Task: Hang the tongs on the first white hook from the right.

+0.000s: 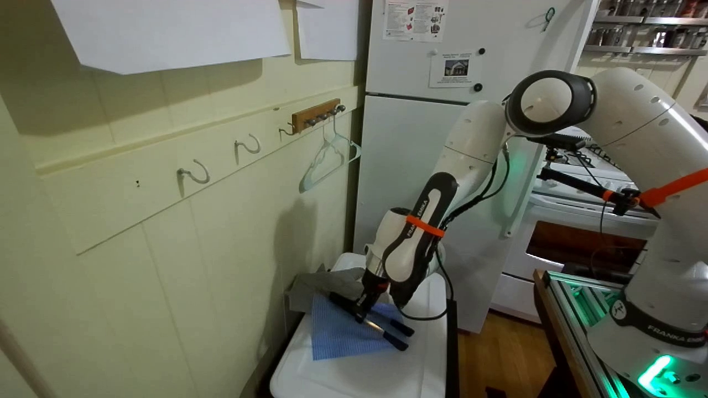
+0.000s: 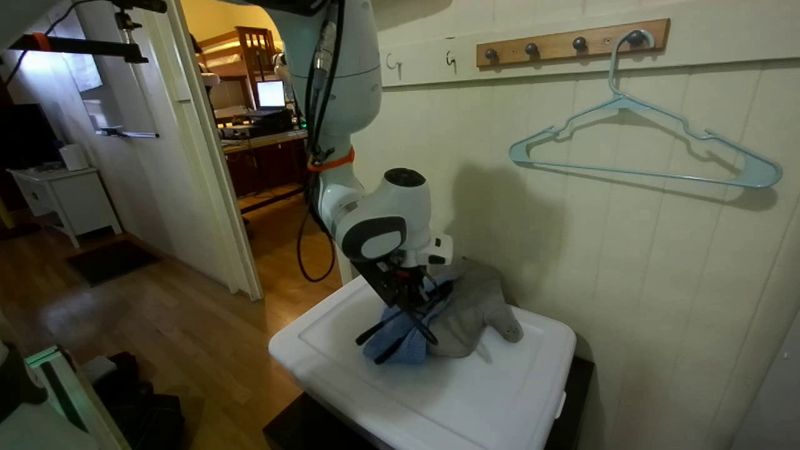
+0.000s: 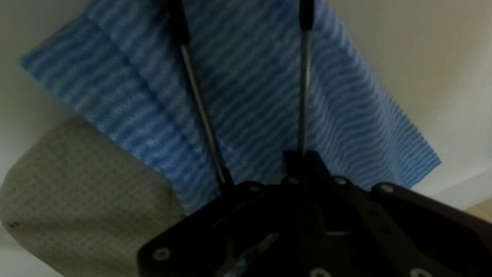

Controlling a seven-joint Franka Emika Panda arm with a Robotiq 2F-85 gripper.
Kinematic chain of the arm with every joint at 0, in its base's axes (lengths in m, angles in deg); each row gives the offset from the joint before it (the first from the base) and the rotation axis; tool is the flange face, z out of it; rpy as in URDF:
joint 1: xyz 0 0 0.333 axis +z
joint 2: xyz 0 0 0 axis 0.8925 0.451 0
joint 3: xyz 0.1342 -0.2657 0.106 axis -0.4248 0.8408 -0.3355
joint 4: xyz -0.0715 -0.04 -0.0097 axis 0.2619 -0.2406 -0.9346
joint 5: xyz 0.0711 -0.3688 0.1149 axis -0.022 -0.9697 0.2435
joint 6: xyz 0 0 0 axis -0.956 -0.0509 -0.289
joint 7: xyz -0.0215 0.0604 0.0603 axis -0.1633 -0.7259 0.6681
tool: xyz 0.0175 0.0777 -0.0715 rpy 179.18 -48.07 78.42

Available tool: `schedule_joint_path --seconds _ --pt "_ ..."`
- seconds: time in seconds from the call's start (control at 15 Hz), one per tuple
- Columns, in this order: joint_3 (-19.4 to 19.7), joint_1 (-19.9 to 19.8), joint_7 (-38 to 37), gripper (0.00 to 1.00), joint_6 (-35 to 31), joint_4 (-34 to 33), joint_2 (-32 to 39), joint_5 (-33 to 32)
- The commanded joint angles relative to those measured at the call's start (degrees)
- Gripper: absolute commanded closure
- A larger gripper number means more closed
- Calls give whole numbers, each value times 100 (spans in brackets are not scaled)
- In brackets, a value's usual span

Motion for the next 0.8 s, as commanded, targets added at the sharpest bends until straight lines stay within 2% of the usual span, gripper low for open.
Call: schedule_joint_path --seconds 0.0,0.47,0.73 --pt "-231 -202 -187 98 -243 509 -386 -55" --pt "-604 -480 -342 98 -522 886 -668 -64" --pt "-849 -662 -427 98 -1238 1310 -876 -346"
